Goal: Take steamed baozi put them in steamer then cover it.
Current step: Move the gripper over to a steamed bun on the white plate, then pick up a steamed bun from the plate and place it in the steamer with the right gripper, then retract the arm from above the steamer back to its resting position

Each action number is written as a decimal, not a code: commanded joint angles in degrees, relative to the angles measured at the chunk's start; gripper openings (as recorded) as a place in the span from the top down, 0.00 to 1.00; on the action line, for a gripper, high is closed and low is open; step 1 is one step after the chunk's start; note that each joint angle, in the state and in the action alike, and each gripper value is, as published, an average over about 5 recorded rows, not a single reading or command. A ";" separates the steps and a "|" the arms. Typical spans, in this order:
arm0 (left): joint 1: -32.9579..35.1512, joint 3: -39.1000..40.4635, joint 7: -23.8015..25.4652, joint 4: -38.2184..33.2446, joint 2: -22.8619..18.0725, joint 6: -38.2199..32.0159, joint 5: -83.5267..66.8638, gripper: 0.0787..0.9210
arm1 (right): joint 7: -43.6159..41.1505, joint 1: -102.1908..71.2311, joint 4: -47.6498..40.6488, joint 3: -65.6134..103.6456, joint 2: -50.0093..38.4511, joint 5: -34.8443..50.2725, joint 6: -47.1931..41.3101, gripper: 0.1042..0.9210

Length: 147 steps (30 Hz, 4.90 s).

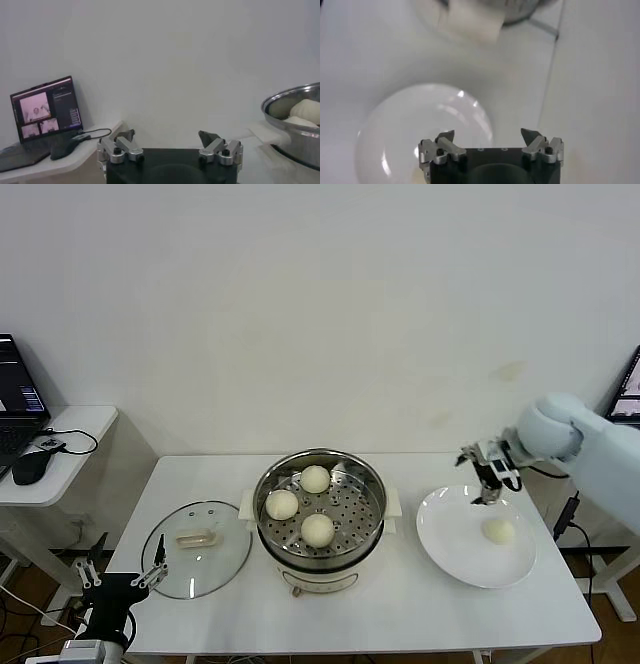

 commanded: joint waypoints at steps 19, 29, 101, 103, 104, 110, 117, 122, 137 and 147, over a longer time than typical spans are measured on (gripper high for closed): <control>0.59 -0.38 0.01 0.46 -0.61 -0.06 0.14 0.12 | 2.34 -22.75 -18.38 20.08 8.59 -13.03 2.96 0.12; 0.19 -0.32 0.00 0.99 -0.82 -0.05 0.13 0.12 | 3.40 -21.88 -21.28 20.17 10.88 -15.33 3.06 0.13; -1.13 -1.03 -0.12 0.01 -1.64 -0.18 -0.97 0.12 | 11.12 21.07 3.33 -27.91 28.08 27.32 -25.77 0.44; -1.40 -1.01 -0.12 0.19 -1.61 -0.16 -1.02 0.12 | 11.43 20.37 2.47 -27.69 28.57 26.27 -25.85 0.44; -1.52 -0.96 -0.12 0.27 -1.61 -0.15 -1.02 0.12 | 11.59 20.00 2.10 -27.49 28.79 25.76 -25.92 0.44; -1.79 -0.72 -0.12 0.58 -1.59 -0.15 -0.94 0.12 | 12.15 17.73 -0.40 -25.74 29.97 22.21 -25.61 0.44; -1.69 -0.75 -0.10 0.42 -1.53 -0.15 -0.90 0.12 | 12.86 16.38 -1.45 -24.17 30.20 21.91 -25.48 0.44; -1.71 -0.75 -0.12 0.30 -1.60 -0.14 -0.91 0.12 | 12.89 16.86 -0.08 -23.18 29.38 22.74 -25.37 0.38; -2.52 -0.93 -0.35 1.03 -1.19 -0.14 -1.57 0.12 | 30.63 16.23 14.35 -11.25 15.78 38.94 -24.29 0.12; -3.00 -1.03 -0.90 2.78 -0.48 -0.33 -2.13 0.12 | 57.54 -28.96 25.18 23.91 5.65 40.20 -3.02 0.12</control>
